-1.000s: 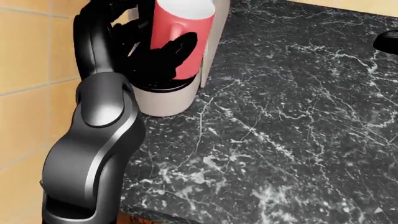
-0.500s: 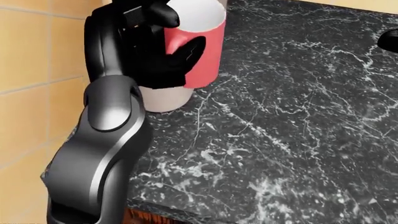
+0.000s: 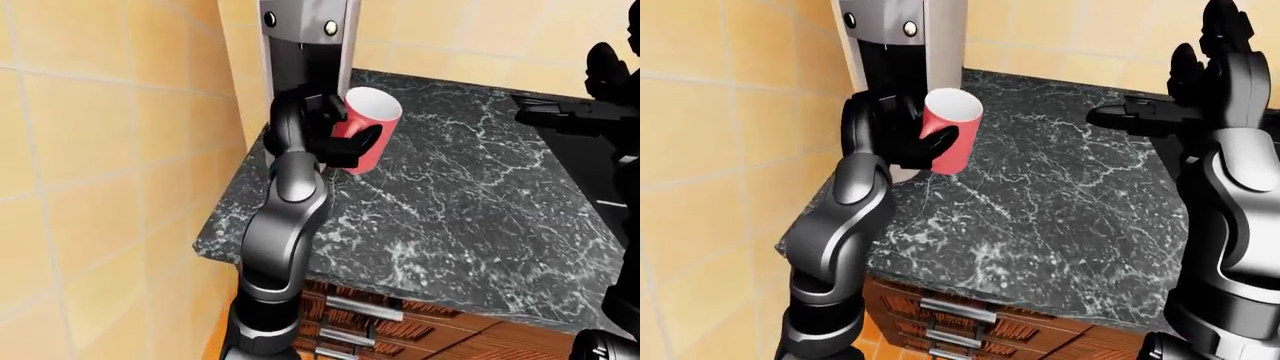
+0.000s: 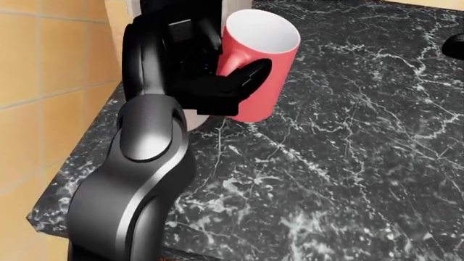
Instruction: Pick the mug from under the coffee machine dispenser and place it on the counter.
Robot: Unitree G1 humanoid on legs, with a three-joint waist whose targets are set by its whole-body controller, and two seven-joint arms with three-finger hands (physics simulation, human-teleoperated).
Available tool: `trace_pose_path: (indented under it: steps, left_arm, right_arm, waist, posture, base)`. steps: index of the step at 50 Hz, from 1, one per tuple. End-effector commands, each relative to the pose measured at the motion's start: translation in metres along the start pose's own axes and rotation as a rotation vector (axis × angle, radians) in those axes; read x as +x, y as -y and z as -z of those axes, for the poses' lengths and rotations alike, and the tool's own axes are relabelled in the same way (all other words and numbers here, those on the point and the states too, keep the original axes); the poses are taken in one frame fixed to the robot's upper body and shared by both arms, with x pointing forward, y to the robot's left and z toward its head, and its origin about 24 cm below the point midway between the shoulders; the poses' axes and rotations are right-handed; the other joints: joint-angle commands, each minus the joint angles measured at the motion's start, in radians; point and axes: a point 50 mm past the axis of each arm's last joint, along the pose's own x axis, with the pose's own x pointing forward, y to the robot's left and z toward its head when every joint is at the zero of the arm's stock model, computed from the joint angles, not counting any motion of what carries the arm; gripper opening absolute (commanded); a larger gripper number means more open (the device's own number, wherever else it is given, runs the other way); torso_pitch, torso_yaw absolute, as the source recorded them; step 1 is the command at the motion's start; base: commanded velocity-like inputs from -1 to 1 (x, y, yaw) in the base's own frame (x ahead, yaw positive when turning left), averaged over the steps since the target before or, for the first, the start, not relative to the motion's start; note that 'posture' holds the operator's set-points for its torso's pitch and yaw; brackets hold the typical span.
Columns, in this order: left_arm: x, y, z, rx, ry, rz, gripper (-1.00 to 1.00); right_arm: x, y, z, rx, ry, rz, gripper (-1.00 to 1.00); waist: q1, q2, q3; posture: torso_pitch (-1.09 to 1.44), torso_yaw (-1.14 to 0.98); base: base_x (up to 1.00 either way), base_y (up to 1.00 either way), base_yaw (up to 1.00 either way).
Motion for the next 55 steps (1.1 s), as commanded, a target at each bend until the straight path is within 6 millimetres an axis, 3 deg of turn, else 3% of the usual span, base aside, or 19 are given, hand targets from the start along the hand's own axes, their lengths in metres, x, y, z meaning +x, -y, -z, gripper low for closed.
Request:
trace_pose_path:
  steps: [1,29,55]
  left_arm:
    - [-0.006,0.005,-0.024,-0.049,0.115,0.026,-1.0]
    - [-0.031,0.042,-0.032,-0.17,0.105,0.217,-1.0]
    - [-0.055,0.061,-0.02,-0.231,0.06,0.43,-1.0]
  right_arm:
    - [-0.001,0.003,-0.02,-0.008,0.094,0.012,1.0]
    - [-0.002,0.005,-0.019,-0.01,0.093,0.014,1.0]
    - [-0.002,0.004,-0.019,-0.011,0.091,0.012,1.0]
  waist:
    - [0.001,-0.009,-0.029]
    - [0.011,-0.032,-0.022]
    - [0.015,-0.045,-0.022]
  posture:
    - [0.0,0.0]
    - [0.0,0.0]
    - [0.0,0.0]
  base:
    - [0.0,0.0,0.0]
    - [0.0,0.0,0.0]
    - [0.0,0.0,0.0]
